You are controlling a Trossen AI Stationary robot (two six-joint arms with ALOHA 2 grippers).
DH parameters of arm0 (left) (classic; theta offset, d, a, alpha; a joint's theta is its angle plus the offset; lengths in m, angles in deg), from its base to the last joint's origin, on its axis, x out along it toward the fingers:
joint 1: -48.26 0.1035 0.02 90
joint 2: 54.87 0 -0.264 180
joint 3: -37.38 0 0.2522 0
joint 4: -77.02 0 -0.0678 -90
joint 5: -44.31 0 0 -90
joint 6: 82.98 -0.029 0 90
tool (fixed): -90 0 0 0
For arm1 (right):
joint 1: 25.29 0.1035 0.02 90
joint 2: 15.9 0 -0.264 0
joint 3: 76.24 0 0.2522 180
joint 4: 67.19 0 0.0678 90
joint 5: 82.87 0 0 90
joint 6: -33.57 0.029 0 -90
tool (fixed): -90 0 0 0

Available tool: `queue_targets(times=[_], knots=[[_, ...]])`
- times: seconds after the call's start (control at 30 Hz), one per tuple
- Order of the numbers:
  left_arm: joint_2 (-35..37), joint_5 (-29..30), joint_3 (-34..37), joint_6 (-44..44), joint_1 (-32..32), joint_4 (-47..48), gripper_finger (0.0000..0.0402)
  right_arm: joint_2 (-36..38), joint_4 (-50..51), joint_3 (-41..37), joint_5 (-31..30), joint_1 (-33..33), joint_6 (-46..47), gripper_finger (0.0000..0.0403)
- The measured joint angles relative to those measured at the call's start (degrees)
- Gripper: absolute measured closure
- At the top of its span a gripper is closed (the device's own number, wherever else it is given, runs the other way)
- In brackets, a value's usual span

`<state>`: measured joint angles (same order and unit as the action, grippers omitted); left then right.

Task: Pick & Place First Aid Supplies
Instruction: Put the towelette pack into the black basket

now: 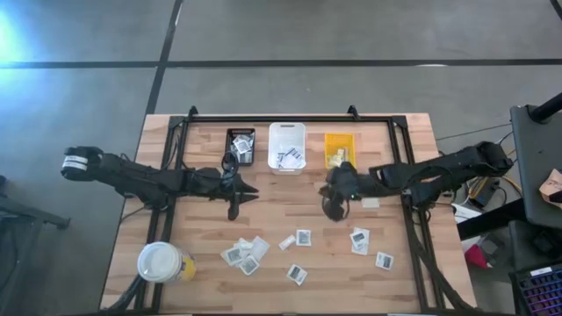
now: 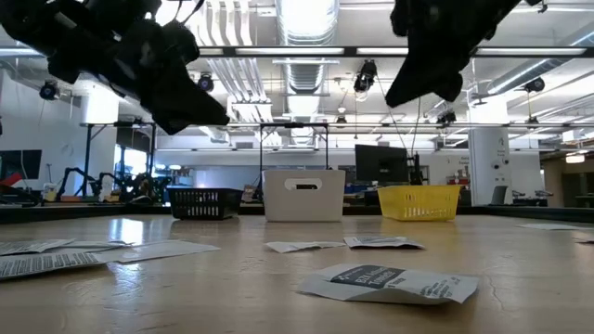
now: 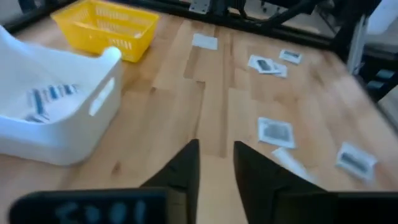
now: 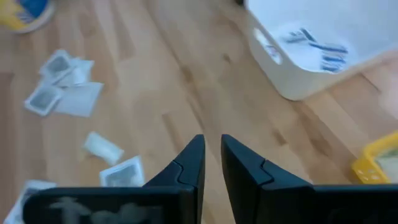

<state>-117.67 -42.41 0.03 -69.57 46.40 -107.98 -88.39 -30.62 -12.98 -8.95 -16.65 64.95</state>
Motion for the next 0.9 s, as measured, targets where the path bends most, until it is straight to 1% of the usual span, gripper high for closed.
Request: queue_targets(times=[0.07,0.17,0.43,0.67,0.9], knots=[[0.0,-1.98,-1.79,2.44,-0.3,3.09,0.0293,0.0,-1.03,0.0,-1.44,2.56,0.02,0.0356],[-0.02,-5.8,-5.07,2.82,-1.38,9.32,0.0284,0.0,-2.74,0.0,-1.99,5.44,0.09,0.0355],[-0.42,-6.05,-13.05,3.44,-8.15,23.62,0.0286,0.0,-5.25,0.0,-2.09,9.87,0.21,0.0356],[-0.42,-6.05,-15.59,10.28,-15.69,28.18,0.0286,-1.05,-6.74,0.0,-3.82,12.71,2.27,0.0359],[-1.45,-6.17,-15.65,18.42,-25.35,29.25,0.0287,-7.47,-15.62,0.01,-3.96,15.34,1.74,0.036]])
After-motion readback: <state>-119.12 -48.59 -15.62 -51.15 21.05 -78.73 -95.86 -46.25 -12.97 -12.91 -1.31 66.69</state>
